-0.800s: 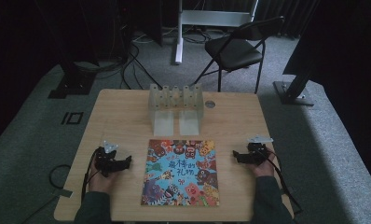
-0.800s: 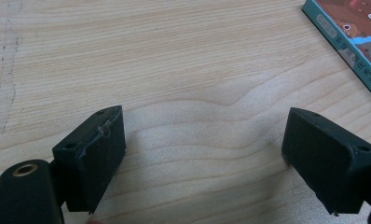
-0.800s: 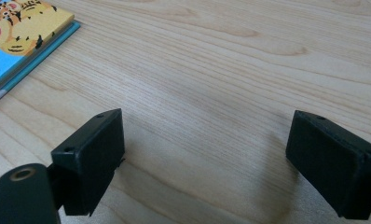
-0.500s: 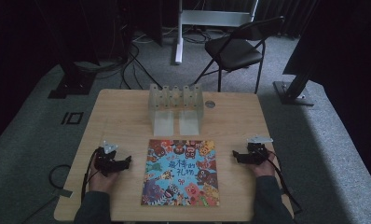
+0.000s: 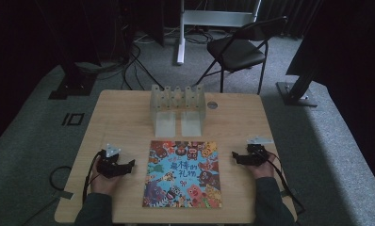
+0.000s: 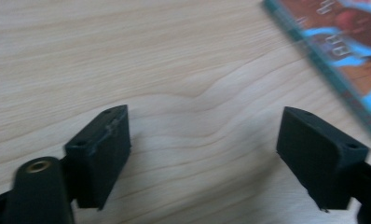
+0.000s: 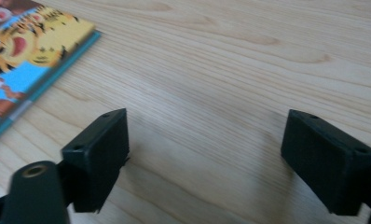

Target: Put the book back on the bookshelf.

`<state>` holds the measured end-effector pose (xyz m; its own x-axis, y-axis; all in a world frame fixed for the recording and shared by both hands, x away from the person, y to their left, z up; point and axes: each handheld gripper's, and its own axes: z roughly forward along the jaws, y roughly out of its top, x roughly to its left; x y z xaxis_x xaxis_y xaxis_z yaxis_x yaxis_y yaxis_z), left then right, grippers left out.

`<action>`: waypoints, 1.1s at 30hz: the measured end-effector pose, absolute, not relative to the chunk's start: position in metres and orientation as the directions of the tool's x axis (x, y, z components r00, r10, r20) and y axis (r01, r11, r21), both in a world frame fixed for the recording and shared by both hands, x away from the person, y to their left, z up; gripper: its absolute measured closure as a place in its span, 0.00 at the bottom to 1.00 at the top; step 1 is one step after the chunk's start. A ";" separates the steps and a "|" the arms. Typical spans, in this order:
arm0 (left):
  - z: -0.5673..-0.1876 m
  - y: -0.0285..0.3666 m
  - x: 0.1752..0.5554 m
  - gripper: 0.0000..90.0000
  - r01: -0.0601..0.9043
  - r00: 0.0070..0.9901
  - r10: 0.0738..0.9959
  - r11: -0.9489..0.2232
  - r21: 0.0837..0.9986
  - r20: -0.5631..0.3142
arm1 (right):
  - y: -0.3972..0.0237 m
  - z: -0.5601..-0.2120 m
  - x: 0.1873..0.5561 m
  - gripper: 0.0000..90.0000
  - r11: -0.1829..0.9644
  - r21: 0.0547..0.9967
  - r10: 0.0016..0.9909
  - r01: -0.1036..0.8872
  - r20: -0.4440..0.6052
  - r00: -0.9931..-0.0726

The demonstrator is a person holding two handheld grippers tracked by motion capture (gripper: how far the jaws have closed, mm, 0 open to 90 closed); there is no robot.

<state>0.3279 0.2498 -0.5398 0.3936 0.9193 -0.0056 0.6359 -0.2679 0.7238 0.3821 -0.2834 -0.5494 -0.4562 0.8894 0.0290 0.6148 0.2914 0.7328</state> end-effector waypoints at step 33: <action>-0.539 0.191 0.302 0.21 0.522 0.612 0.791 -0.426 0.739 0.024 | -0.212 -0.516 0.389 0.32 0.408 0.778 0.742 0.479 0.023 -0.670</action>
<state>0.3023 0.1910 -0.5389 0.6117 0.7908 0.0237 0.5221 -0.4260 0.7389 0.3889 -0.2117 -0.5159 -0.6699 0.7421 0.0235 0.4788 0.4076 0.7775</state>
